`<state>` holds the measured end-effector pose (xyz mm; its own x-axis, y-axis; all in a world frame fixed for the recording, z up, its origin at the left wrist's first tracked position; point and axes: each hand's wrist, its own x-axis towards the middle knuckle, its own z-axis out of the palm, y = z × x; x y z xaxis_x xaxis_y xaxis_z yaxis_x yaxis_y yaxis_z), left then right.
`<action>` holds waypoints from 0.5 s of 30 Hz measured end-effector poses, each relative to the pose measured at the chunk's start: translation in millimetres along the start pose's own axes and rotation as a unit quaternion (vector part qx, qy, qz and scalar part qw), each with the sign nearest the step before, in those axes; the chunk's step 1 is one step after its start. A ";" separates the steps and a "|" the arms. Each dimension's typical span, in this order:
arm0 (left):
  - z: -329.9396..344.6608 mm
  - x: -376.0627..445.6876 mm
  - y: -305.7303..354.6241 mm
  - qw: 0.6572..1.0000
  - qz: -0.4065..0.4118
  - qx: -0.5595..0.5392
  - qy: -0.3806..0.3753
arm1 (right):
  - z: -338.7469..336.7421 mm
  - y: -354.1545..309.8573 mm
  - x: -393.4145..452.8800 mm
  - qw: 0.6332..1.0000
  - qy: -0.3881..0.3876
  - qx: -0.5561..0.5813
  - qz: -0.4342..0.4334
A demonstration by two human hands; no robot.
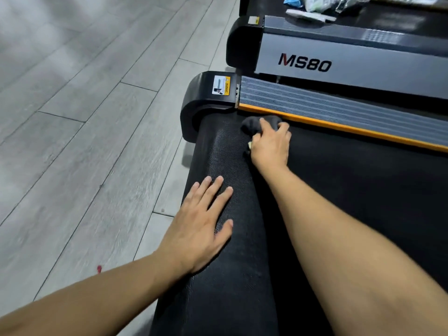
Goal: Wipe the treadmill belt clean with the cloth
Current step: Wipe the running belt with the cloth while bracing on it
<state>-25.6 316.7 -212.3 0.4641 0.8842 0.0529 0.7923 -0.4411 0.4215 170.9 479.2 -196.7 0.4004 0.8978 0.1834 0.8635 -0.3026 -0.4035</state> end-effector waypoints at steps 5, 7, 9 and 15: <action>3.0 2.2 -0.2 1.000 -0.003 -0.006 -0.002 | 24.2 -33.3 13.6 0.998 -0.009 0.017 -0.056; 1.8 1.9 -1.3 1.000 -0.005 -0.010 -0.003 | 19.6 -35.9 15.6 0.990 -0.056 0.027 -0.126; 1.5 2.2 -1.3 1.000 -0.007 -0.005 -0.008 | 12.1 -34.6 18.4 0.981 -0.103 0.045 -0.159; -0.5 3.7 3.2 1.000 -0.008 -0.005 -0.003 | 21.7 -68.5 4.2 0.930 -0.149 0.001 -0.335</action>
<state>-21.6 318.7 -210.3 0.4528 0.8907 0.0409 0.7963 -0.4246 0.4309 106.7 510.6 -187.8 -0.3313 0.9335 0.1375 0.8876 0.3577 -0.2902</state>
